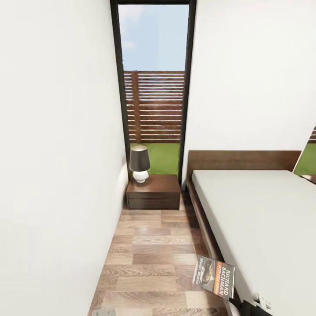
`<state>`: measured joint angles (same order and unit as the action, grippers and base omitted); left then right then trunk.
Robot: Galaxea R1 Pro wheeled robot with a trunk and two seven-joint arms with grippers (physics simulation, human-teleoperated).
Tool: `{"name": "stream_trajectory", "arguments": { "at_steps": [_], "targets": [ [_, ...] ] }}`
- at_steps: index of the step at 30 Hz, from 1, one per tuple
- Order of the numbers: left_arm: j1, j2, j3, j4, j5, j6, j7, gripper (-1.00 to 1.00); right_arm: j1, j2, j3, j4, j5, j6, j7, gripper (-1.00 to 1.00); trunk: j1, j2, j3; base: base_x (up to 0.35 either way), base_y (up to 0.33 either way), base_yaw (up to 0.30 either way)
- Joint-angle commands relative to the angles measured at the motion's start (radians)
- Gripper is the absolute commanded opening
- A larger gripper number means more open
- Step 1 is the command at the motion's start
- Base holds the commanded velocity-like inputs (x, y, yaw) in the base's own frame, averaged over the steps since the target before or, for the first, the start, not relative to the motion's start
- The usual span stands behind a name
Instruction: In the bedroom, move the book from the bed onto either nightstand, and place the two sandals side by side next to the bed.
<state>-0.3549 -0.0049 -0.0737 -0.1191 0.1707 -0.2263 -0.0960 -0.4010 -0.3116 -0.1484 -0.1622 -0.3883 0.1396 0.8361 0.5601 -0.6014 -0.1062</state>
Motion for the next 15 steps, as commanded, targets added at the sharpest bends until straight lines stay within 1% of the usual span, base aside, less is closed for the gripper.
{"name": "stream_trajectory", "arguments": {
  "at_steps": [1,15],
  "targets": [
    [-0.001,0.0,-0.008,0.001,0.01,-0.004,-0.002,1.0,-0.001,0.0,-0.011,0.0,-0.003,0.011,0.004,-1.0,0.001,-0.001,-0.002,0.333,0.0,0.0],
    [-0.001,0.0,-0.008,0.001,0.01,-0.004,-0.003,1.0,-0.001,0.0,-0.011,0.018,-0.003,0.011,0.003,-1.0,0.001,-0.001,-0.002,0.333,0.0,0.0]
  ]
}}
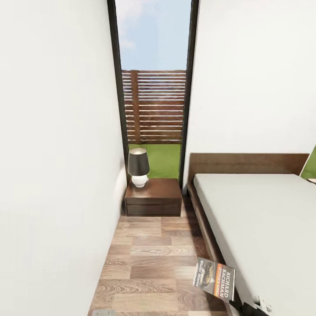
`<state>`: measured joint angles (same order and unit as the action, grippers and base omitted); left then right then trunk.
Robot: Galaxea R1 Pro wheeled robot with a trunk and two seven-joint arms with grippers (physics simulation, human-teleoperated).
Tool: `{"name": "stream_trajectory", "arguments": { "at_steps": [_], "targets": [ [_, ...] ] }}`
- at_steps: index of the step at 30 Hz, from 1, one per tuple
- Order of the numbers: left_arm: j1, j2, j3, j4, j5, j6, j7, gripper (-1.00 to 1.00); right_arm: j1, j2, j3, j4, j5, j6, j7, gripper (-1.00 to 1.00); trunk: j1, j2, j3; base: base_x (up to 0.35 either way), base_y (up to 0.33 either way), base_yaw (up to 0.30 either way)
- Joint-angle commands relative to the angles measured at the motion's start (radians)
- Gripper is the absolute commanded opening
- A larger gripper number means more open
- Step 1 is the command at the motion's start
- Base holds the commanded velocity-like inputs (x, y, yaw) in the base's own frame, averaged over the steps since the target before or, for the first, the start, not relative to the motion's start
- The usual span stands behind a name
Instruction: In the bedroom, move the book from the bed onto either nightstand, and place the two sandals side by side next to the bed.
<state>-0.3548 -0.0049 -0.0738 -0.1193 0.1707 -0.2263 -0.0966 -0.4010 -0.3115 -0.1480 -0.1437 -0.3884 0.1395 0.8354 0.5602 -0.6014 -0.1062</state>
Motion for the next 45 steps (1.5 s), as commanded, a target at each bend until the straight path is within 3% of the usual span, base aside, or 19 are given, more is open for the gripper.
{"name": "stream_trajectory", "arguments": {
  "at_steps": [1,45],
  "targets": [
    [-0.001,0.0,-0.008,0.001,0.01,-0.004,-0.002,1.0,-0.001,0.0,-0.012,-0.001,-0.003,0.011,0.004,-1.0,0.001,-0.001,-0.002,0.333,0.0,0.0],
    [-0.001,0.0,-0.008,0.001,0.01,-0.004,-0.002,1.0,-0.001,0.0,-0.012,0.0,-0.003,0.011,0.004,-1.0,0.001,-0.001,-0.002,0.321,-0.072,0.0]
  ]
}}
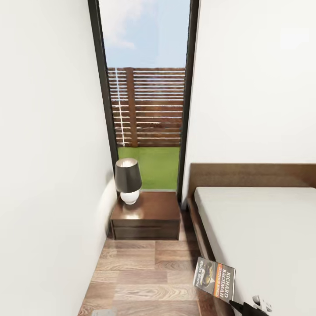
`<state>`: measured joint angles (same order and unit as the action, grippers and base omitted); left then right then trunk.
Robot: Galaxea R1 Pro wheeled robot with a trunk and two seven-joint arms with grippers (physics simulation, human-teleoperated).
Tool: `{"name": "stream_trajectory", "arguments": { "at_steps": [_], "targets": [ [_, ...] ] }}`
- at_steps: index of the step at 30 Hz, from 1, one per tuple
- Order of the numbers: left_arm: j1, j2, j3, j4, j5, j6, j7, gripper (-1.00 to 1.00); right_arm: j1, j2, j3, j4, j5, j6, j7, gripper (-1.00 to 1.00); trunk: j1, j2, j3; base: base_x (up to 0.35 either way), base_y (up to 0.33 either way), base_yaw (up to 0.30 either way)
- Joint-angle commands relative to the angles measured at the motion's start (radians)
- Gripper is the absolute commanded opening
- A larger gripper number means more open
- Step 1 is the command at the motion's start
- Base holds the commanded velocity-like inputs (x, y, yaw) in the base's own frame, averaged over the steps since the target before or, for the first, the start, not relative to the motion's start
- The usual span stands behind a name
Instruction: In the bedroom, move the book from the bed onto either nightstand, and place the two sandals side by side next to the bed.
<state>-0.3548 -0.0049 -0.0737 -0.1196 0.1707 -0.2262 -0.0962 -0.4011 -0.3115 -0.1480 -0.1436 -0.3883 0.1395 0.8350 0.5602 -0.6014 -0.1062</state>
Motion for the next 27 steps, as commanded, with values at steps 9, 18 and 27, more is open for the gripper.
{"name": "stream_trajectory", "arguments": {
  "at_steps": [9,18,27],
  "targets": [
    [-0.001,0.0,-0.008,0.001,0.01,-0.004,-0.002,1.0,-0.001,0.0,-0.012,-0.001,-0.003,0.011,0.004,-1.0,0.001,-0.001,-0.002,0.315,-0.093,0.0],
    [-0.001,0.0,-0.008,0.001,0.01,-0.004,-0.002,1.0,-0.001,0.0,-0.012,-0.001,-0.003,0.011,0.004,-1.0,0.001,-0.001,-0.002,0.317,-0.034,0.0],
    [-0.001,0.0,-0.008,0.001,0.01,-0.004,-0.002,1.0,-0.001,0.0,-0.012,-0.001,-0.003,0.011,0.004,-1.0,0.001,-0.001,-0.002,0.327,0.06,0.0]
  ]
}}
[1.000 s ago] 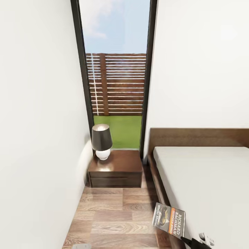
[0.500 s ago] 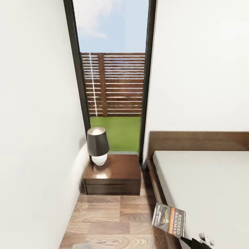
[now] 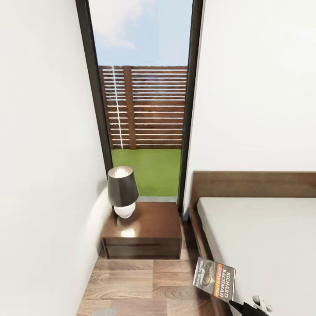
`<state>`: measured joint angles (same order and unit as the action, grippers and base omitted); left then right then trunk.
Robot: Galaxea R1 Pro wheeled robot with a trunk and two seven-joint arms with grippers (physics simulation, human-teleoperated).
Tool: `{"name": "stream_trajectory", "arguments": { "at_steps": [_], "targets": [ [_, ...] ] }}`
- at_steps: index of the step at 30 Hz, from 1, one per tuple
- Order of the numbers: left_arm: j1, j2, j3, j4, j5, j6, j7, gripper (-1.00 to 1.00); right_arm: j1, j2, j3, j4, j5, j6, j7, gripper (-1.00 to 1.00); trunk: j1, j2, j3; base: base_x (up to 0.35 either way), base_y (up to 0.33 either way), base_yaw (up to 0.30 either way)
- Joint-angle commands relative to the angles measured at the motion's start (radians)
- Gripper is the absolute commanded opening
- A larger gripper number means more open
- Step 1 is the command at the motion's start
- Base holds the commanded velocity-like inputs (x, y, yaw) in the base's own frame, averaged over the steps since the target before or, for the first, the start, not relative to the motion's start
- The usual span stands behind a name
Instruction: In the bedroom, move the book from the bed onto either nightstand, and place the two sandals side by side next to the bed.
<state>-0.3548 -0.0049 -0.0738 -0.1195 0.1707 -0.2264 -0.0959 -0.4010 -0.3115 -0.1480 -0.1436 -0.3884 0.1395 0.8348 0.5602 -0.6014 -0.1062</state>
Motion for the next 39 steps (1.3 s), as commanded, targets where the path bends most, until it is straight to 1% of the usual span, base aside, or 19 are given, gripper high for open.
{"name": "stream_trajectory", "arguments": {
  "at_steps": [1,11,20,39],
  "targets": [
    [-0.001,0.0,-0.008,0.001,0.01,-0.004,-0.002,1.0,-0.001,0.0,-0.012,-0.001,-0.003,0.011,0.004,-1.0,0.001,-0.001,-0.002,0.326,0.098,0.0],
    [-0.001,0.0,-0.008,0.002,0.01,-0.004,-0.003,1.0,-0.001,0.0,-0.012,-0.001,-0.003,0.011,0.005,-1.0,0.001,-0.001,-0.002,0.321,0.065,0.0],
    [-0.001,0.0,-0.008,0.001,0.01,-0.004,-0.002,1.0,-0.001,0.0,-0.012,-0.001,-0.003,0.011,0.004,-1.0,0.001,-0.001,-0.002,0.189,0.002,0.0],
    [-0.001,0.0,-0.008,0.002,0.01,-0.004,-0.002,1.0,-0.001,0.0,-0.012,-0.001,-0.003,0.011,0.004,-1.0,0.001,-0.001,-0.002,0.323,0.0,0.0]
  ]
}}
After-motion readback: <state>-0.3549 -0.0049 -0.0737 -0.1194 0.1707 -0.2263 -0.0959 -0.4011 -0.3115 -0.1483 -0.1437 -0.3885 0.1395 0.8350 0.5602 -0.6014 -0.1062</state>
